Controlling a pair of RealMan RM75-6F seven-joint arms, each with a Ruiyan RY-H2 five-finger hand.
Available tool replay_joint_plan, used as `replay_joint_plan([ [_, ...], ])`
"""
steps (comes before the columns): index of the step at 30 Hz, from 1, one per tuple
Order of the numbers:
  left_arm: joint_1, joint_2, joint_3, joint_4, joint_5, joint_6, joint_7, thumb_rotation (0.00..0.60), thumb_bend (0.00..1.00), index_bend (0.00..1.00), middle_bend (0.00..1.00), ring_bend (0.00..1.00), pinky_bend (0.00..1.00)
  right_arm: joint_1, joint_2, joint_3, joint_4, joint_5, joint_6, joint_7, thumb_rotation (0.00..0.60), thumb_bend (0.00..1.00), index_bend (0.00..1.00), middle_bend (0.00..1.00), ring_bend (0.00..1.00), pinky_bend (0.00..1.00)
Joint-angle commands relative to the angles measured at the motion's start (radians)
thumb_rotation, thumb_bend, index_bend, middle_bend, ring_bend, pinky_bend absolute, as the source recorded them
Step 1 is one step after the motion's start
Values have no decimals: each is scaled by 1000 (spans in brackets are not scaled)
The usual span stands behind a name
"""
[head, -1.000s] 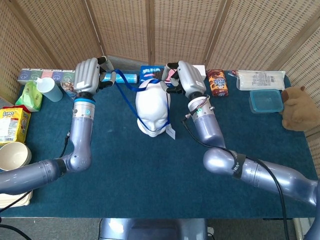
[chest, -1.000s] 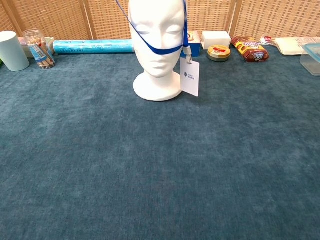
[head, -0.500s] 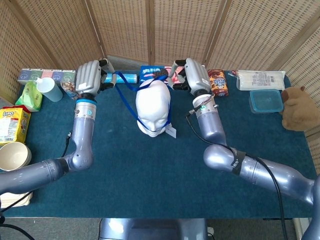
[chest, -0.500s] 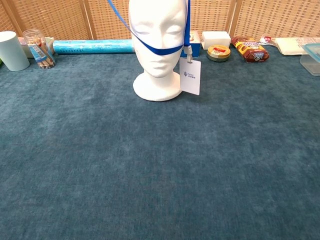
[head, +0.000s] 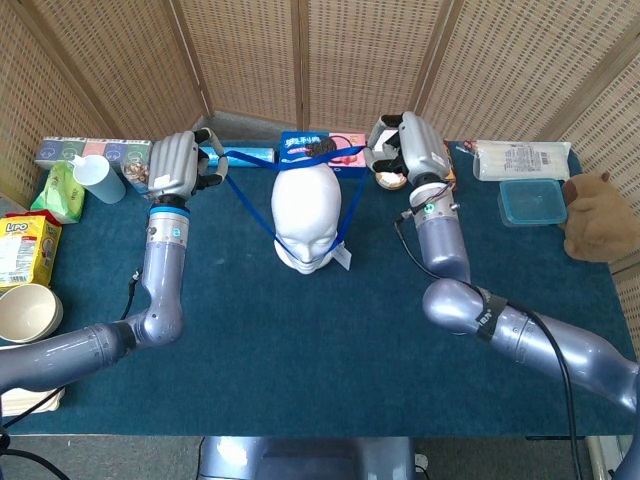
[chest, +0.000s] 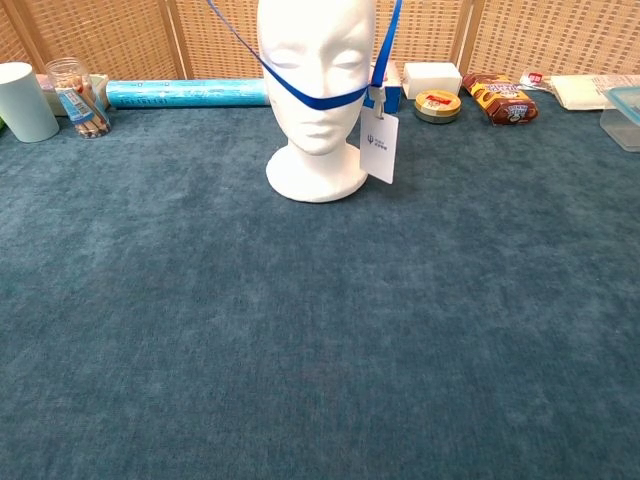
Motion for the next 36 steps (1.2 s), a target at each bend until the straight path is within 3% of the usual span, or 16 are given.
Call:
replay_joint_plan([
  [1, -8, -8, -6, 13, -2, -2, 7, 567, 472, 640, 1000, 1000, 1000, 6, -11, -1, 25, 8, -8, -7, 600, 455, 638, 1000, 1000, 1000],
  [10, -29, -34, -12, 36, 0, -1, 31, 569, 422, 625, 979, 975, 993, 35, -44, -12, 89, 27, -37, -47, 600, 442, 615, 982, 1000, 1000],
  [12, -27, -35, -6, 29, 2, -7, 36, 564, 348, 516, 824, 801, 889, 41, -48, -19, 98, 28, -43, -62, 600, 434, 563, 908, 992, 999],
  [13, -25, -31, 0, 22, -1, -14, 44, 560, 294, 402, 655, 613, 751, 42, -48, -21, 99, 27, -48, -65, 600, 430, 519, 842, 968, 973],
  [16, -21, -2, 12, -20, -41, -51, 93, 541, 210, 203, 367, 294, 445, 36, -34, -30, 94, 33, -99, -74, 600, 412, 398, 633, 737, 722],
  [20, -24, 40, 15, -71, -121, -93, 154, 528, 136, 98, 174, 85, 264, 32, -13, -46, 93, 60, -170, -84, 600, 392, 285, 416, 446, 467],
  [29, -16, 103, 32, -139, -187, -107, 196, 531, 99, 46, 121, 30, 218, 17, 36, -60, 61, 19, -216, -59, 553, 368, 244, 309, 314, 356],
  [36, 83, 202, 87, -276, -116, -97, 129, 534, 104, 47, 121, 30, 219, -65, 84, -57, -47, -119, -141, 30, 557, 352, 247, 309, 301, 352],
])
